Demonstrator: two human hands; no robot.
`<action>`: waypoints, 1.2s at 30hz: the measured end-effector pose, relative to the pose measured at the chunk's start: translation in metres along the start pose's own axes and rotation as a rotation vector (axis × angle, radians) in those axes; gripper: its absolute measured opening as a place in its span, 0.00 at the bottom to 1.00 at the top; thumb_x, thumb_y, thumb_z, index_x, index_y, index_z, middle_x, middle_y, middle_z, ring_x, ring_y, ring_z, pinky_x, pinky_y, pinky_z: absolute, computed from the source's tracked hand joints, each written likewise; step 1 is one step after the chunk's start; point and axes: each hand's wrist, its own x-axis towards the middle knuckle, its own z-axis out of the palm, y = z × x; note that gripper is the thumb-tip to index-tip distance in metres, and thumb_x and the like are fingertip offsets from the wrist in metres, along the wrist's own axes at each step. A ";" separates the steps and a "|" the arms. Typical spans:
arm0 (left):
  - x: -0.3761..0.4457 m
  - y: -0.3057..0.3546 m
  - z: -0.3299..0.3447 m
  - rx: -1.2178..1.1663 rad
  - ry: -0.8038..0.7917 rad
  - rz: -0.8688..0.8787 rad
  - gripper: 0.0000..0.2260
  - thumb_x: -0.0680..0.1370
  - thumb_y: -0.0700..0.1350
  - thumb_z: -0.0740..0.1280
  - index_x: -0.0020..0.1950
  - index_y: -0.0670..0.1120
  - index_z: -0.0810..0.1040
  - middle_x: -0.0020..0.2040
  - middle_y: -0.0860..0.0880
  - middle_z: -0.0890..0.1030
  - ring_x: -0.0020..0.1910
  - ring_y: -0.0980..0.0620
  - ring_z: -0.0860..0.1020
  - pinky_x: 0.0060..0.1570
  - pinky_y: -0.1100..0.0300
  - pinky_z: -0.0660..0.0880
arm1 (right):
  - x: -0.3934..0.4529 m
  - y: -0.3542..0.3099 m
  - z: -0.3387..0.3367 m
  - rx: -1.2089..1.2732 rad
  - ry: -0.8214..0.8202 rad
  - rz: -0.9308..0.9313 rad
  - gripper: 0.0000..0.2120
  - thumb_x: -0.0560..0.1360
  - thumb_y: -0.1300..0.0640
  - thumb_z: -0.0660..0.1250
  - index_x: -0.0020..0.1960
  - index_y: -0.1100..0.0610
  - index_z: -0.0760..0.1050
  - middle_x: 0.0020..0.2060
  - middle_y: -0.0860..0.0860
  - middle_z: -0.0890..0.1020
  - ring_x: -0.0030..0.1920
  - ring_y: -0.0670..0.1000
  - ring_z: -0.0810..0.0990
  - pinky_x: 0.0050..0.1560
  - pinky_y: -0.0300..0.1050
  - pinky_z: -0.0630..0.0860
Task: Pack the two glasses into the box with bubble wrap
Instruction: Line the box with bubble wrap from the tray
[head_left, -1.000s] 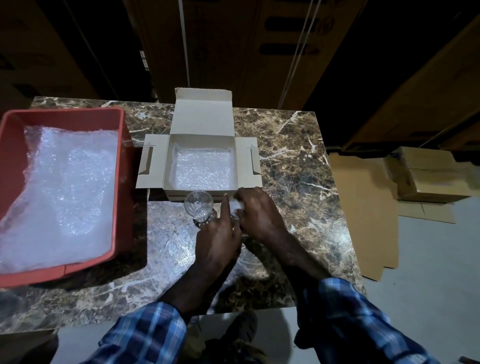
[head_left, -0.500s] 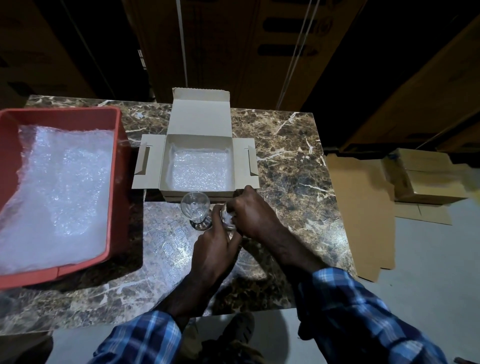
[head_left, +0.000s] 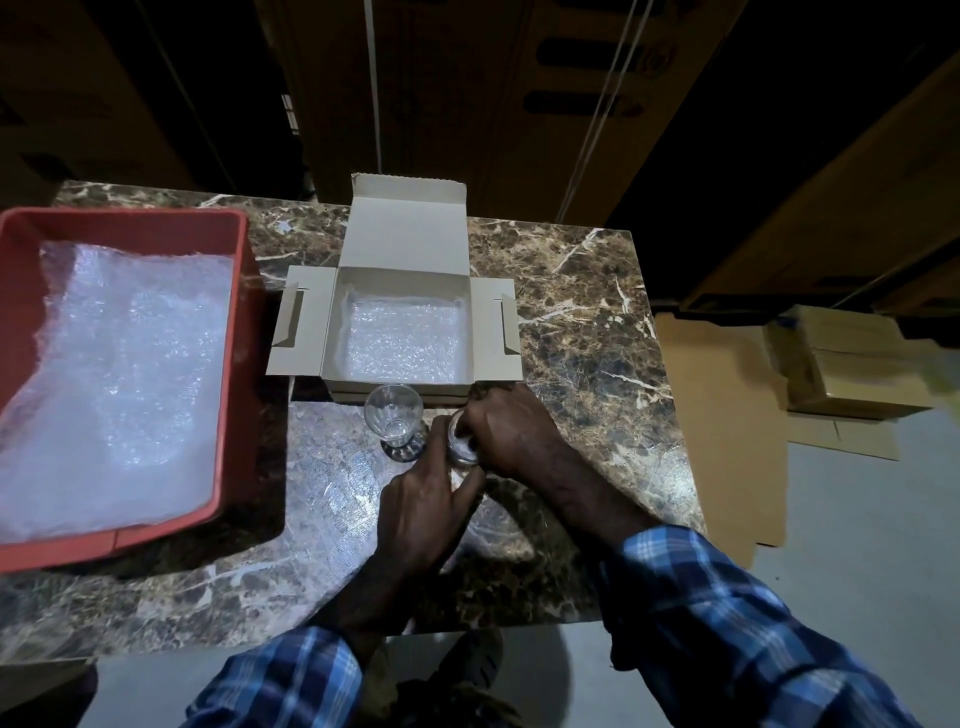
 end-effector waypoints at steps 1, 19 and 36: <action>0.000 -0.001 0.000 -0.009 0.002 0.002 0.28 0.79 0.61 0.64 0.76 0.59 0.56 0.49 0.48 0.85 0.46 0.40 0.82 0.41 0.54 0.73 | 0.001 0.000 0.001 0.003 0.011 -0.001 0.09 0.74 0.59 0.70 0.53 0.51 0.82 0.50 0.53 0.84 0.53 0.55 0.82 0.57 0.49 0.70; 0.000 -0.006 0.006 0.001 0.051 0.078 0.28 0.79 0.62 0.63 0.76 0.55 0.61 0.47 0.48 0.85 0.42 0.39 0.82 0.38 0.52 0.76 | -0.034 0.005 0.000 -0.184 0.002 -0.039 0.14 0.75 0.54 0.70 0.59 0.56 0.80 0.46 0.57 0.81 0.57 0.57 0.73 0.58 0.56 0.56; 0.001 -0.004 0.004 0.064 0.061 0.078 0.28 0.78 0.62 0.65 0.75 0.55 0.61 0.47 0.48 0.85 0.42 0.40 0.83 0.38 0.54 0.74 | -0.031 0.010 -0.006 0.145 -0.031 0.053 0.21 0.72 0.58 0.71 0.65 0.49 0.78 0.59 0.55 0.81 0.62 0.56 0.76 0.64 0.53 0.69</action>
